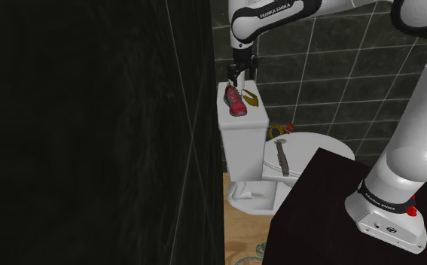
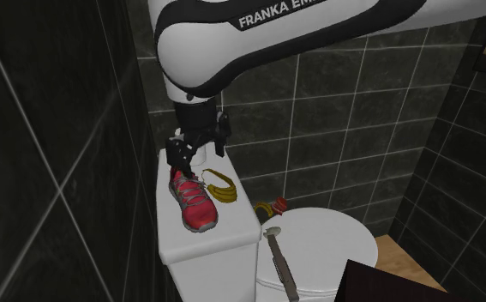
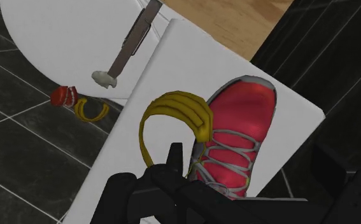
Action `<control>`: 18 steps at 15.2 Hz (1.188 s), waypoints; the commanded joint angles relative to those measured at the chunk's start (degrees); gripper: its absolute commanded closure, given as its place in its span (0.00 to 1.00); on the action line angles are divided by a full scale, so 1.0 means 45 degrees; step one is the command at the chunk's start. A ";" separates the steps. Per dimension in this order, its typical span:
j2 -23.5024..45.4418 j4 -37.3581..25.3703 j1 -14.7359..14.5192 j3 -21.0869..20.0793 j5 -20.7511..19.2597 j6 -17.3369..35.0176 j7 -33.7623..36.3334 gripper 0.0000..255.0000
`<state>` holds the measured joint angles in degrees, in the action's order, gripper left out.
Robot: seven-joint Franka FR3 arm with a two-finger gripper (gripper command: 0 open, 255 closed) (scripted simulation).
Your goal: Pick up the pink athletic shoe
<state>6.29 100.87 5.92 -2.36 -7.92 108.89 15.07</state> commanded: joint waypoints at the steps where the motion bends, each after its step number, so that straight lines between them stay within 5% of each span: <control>1: 0.0978 -0.0938 0.0055 0.0075 -0.0083 -0.0003 0.0069 0.00; 8: 0.4655 -0.5080 0.0151 0.0327 -0.0238 -0.0615 0.0239 0.00; 17: 0.4852 -0.4090 0.0167 0.0343 -0.0296 0.0562 0.0405 0.00; 18: 0.4865 -0.4110 0.0175 0.0346 -0.0294 0.0556 0.0392 1.00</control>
<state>28.10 82.36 6.69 -0.82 -9.23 111.31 16.83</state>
